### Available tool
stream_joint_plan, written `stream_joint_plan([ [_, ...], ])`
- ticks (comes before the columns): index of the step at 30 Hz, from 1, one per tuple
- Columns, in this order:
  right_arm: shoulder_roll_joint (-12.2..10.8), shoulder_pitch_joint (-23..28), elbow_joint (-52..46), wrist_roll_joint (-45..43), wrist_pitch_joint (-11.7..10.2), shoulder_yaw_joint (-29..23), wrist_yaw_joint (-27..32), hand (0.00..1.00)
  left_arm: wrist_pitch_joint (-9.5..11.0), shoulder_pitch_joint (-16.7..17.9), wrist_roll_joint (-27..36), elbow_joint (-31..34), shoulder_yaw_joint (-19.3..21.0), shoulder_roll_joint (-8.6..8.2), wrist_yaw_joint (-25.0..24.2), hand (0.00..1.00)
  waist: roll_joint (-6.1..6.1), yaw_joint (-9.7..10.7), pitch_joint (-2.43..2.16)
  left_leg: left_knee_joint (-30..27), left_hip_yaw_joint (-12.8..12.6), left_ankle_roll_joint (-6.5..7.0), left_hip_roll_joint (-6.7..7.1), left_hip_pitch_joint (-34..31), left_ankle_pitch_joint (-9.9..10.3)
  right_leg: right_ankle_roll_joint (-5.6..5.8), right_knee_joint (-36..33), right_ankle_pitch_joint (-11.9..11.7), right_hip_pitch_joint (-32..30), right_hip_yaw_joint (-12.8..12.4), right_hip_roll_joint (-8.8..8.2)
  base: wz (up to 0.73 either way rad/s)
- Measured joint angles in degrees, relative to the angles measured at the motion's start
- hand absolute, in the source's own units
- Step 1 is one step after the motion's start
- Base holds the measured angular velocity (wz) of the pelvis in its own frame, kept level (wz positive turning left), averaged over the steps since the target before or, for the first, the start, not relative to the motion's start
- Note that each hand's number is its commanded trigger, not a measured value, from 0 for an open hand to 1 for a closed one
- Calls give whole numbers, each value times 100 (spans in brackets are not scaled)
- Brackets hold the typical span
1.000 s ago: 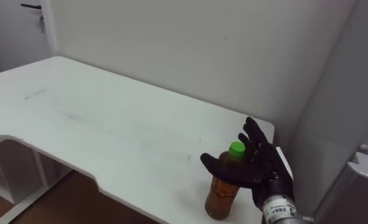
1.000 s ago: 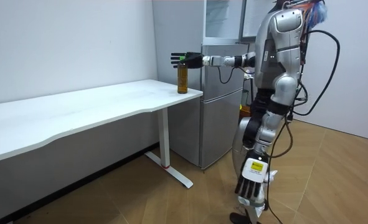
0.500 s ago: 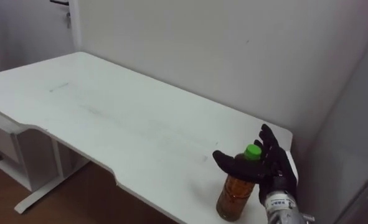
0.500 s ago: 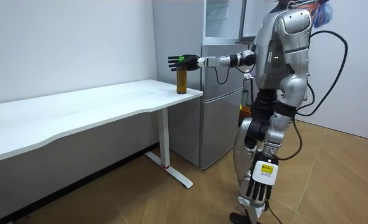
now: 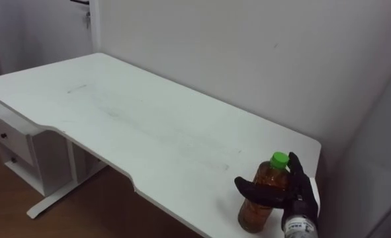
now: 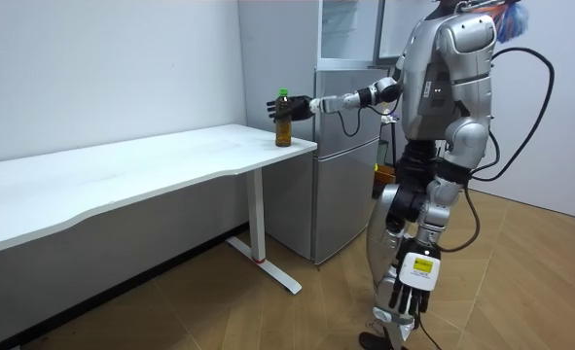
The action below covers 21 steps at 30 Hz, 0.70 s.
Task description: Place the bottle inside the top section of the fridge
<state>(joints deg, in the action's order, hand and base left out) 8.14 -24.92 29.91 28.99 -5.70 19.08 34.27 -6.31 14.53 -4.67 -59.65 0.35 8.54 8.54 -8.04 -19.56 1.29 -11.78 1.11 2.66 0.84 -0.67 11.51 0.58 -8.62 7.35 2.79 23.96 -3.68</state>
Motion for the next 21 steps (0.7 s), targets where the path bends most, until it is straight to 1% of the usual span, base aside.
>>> stream_joint_plan([
  [3, -3, 2, 191, 0, 0, 64, 23, 0, 0, -2, -3, 21, -3, 3, 4, 0, -4, -45, -3, -5, 1, 0, 2, -22, 0, 0, -4, 0, -23, 3, -4, 0],
  [4, -2, 1, 198, 0, -1, 62, 52, 0, -2, -2, -3, 28, -2, 15, 5, 0, -15, -67, -14, -10, 0, -3, 4, -70, -7, 0, -9, 0, -74, 3, -5, 0],
  [7, 7, -2, 260, -12, -1, 94, 89, 0, -35, 5, -2, 78, -4, 29, 3, 0, 4, -112, -13, -15, 1, -5, 3, -89, -14, 0, -6, -1, -90, 37, -6, 1],
  [9, 16, -2, 291, -48, -1, 179, 106, 0, -77, 14, -1, 159, 0, 51, -4, 0, 9, -105, -11, -31, 34, -7, 2, -120, -15, 0, -1, -1, -94, 75, -6, 10],
  [10, 24, -1, 306, -51, -1, 217, 124, 0, -80, 14, -1, 227, 0, 65, -4, 0, 11, -93, -11, -61, 70, -8, 4, -165, -14, 0, 0, -1, -102, 136, -6, 13],
  [14, 26, 1, 466, -52, -2, 285, 46, 0, -81, 82, 0, 495, 4, 75, -6, 0, 49, -115, -9, -104, 89, -9, 7, -220, -14, -1, -2, -2, -122, 196, -12, 4],
  [21, 36, 14, 801, -52, -1, 442, -180, 0, -82, 83, 5, 553, 0, 83, -30, 0, 75, -114, -9, -166, 105, -10, 8, -313, -14, -7, -13, -5, -176, 278, -22, 0],
])
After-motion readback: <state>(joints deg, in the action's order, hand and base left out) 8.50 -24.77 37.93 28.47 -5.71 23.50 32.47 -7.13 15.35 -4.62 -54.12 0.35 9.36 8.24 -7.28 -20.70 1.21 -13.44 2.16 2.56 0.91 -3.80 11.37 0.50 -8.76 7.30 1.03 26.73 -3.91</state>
